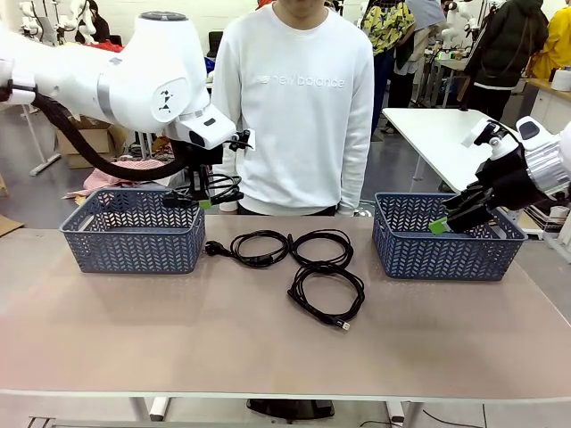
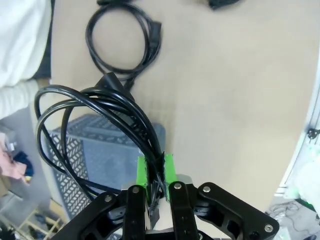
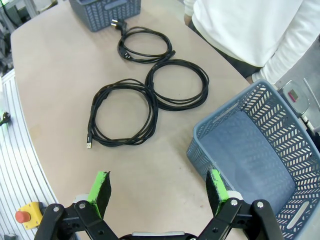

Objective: Organize the cables according to human instructions.
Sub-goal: Pick up a bundle of cables and place it in the basket indicated by the human.

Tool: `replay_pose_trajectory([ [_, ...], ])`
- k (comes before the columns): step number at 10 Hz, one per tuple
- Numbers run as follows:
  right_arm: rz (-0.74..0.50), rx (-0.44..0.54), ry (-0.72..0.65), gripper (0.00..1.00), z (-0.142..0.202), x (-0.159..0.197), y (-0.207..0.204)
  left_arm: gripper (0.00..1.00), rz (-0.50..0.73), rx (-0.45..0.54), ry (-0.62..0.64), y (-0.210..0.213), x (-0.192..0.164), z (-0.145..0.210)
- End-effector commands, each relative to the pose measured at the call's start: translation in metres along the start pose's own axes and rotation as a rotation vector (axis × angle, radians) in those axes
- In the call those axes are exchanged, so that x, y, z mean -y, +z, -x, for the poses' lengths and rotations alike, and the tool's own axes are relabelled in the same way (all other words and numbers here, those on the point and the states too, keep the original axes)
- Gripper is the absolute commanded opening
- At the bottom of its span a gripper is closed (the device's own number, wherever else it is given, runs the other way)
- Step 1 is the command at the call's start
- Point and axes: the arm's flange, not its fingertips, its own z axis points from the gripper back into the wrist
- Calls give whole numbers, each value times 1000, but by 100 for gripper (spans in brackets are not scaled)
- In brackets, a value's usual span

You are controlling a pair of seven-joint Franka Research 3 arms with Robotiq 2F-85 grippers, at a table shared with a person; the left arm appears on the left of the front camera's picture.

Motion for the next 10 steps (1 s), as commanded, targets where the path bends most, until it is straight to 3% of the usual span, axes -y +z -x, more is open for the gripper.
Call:
replay_pose_trajectory([
  [1,-11,16,20,100,2,4,-1,15,-37,-9,-11,2,-8,32],
  [6,-11,16,20,100,2,4,-1,15,-40,-4,53,-8,-30,113],
  [10,-11,16,20,100,2,4,-1,15,-26,-8,93,-38,-47,140],
])
